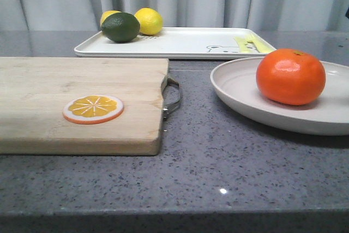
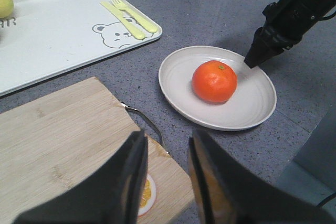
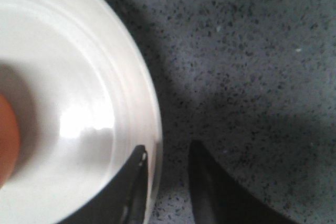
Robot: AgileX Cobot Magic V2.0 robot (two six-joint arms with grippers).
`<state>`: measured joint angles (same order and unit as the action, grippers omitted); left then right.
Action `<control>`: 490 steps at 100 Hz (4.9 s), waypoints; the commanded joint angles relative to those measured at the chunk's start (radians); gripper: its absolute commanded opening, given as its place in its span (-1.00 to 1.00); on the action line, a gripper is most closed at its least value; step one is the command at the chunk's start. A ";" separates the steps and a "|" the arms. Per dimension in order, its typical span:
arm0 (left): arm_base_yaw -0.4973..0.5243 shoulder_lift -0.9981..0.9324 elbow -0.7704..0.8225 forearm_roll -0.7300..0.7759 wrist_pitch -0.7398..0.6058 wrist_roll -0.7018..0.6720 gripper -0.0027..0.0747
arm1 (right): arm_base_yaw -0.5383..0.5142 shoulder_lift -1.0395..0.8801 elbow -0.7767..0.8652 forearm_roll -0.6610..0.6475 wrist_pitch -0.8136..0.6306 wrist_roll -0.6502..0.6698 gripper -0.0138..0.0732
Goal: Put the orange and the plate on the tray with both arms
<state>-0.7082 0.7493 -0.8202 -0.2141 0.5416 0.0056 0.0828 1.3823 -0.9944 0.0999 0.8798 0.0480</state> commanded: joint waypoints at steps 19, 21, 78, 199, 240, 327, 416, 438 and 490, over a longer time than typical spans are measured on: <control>0.001 -0.004 -0.026 -0.013 -0.063 0.004 -0.45 | 0.000 0.010 -0.029 0.003 -0.015 -0.013 -0.69; 0.001 -0.004 -0.026 -0.013 -0.063 0.004 -0.45 | 0.000 0.010 -0.029 0.003 -0.015 -0.013 -0.76; 0.001 -0.004 -0.026 -0.013 -0.050 0.004 -0.45 | -0.003 0.008 -0.091 0.162 -0.037 -0.033 -0.84; 0.001 -0.004 -0.026 -0.013 -0.048 0.002 -0.45 | 0.068 0.860 -1.430 0.385 0.211 -0.087 -0.84; 0.001 -0.004 -0.026 -0.013 -0.058 0.002 -0.45 | 0.068 0.944 -1.453 0.408 0.122 -0.087 -0.84; 0.001 -0.004 -0.026 -0.013 -0.065 0.002 -0.45 | 0.067 0.869 -1.453 0.298 0.187 -0.088 -0.42; 0.001 -0.004 -0.026 -0.013 -0.073 0.002 -0.56 | 0.080 0.505 -1.413 0.194 0.451 -0.140 -0.84; 0.001 -0.004 -0.026 -0.013 -0.076 0.002 -0.93 | 0.080 0.377 -1.274 0.180 0.451 -0.147 -0.84; 0.001 -0.017 -0.026 -0.013 -0.086 0.002 -0.98 | 0.080 -0.183 -0.532 0.171 0.173 -0.182 -0.84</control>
<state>-0.7082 0.7471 -0.8202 -0.2141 0.5356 0.0056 0.1656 1.3392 -1.6456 0.2644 1.1792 -0.1200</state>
